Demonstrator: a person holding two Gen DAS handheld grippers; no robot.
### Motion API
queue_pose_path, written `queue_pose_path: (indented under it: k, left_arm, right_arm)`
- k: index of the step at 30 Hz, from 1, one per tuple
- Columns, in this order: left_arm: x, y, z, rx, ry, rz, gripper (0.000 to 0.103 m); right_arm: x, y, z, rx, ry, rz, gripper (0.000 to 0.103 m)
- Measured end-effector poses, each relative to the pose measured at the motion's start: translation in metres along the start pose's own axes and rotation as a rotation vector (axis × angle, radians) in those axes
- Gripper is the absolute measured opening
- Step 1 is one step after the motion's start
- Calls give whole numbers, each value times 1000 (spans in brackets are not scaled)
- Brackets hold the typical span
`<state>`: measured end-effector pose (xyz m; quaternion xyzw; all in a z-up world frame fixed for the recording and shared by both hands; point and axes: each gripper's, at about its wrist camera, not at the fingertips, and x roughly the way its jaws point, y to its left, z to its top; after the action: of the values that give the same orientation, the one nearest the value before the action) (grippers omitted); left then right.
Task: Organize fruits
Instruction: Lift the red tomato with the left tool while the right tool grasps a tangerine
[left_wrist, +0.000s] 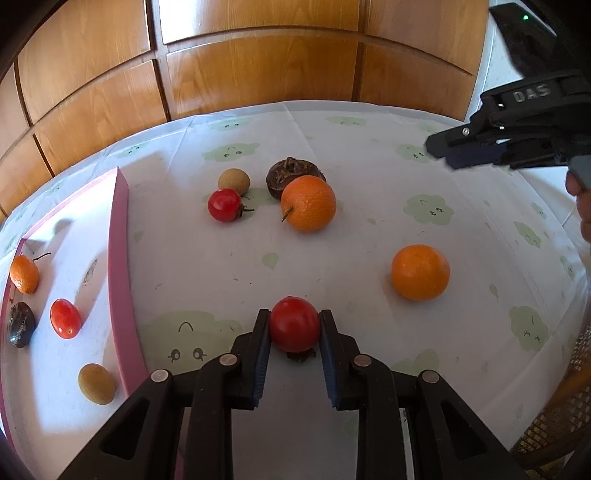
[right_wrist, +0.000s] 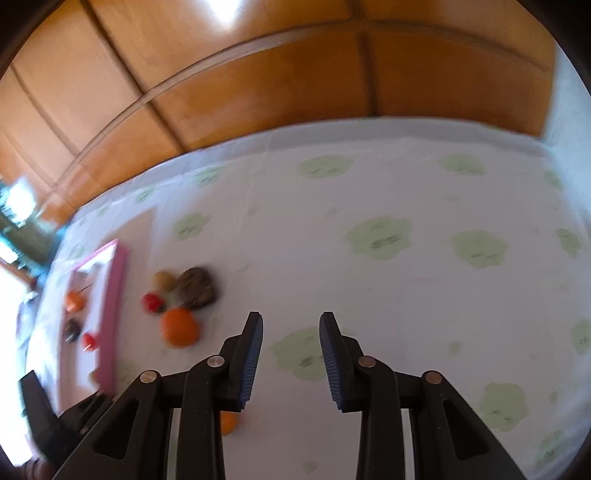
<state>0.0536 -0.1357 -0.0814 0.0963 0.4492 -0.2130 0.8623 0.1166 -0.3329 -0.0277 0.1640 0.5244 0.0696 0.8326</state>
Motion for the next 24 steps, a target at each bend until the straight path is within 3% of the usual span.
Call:
queue_pose_path:
  k: [6, 8, 11, 16, 20, 21, 22, 24]
  left_arm:
    - [-2, 0, -3, 2, -7, -7, 26]
    - [-2, 0, -3, 2, -8, -8, 26]
    - [-1, 1, -3, -2, -9, -12, 26]
    - [-2, 0, -4, -3, -14, -12, 26]
    - [-2, 0, -5, -5, -19, -12, 26]
    - [-3, 0, -6, -5, -20, -13, 26]
    - [-3, 0, -6, -5, -21, -13, 26]
    - [-3, 0, -6, -7, -22, -14, 26]
  right_arm:
    - [14, 35, -12, -168, 109, 126, 32]
    - [22, 43, -18, -208, 169, 156, 38]
    - [28, 56, -28, -304, 205, 115, 39]
    - [37, 62, -35, -361, 245, 76, 46]
    - [44, 67, -43, -401, 263, 17, 46]
    - [47, 67, -45, -414, 272, -3, 46]
    - [51, 68, -47, -432, 281, -28, 36]
    - [54, 71, -51, -465, 267, -68, 36]
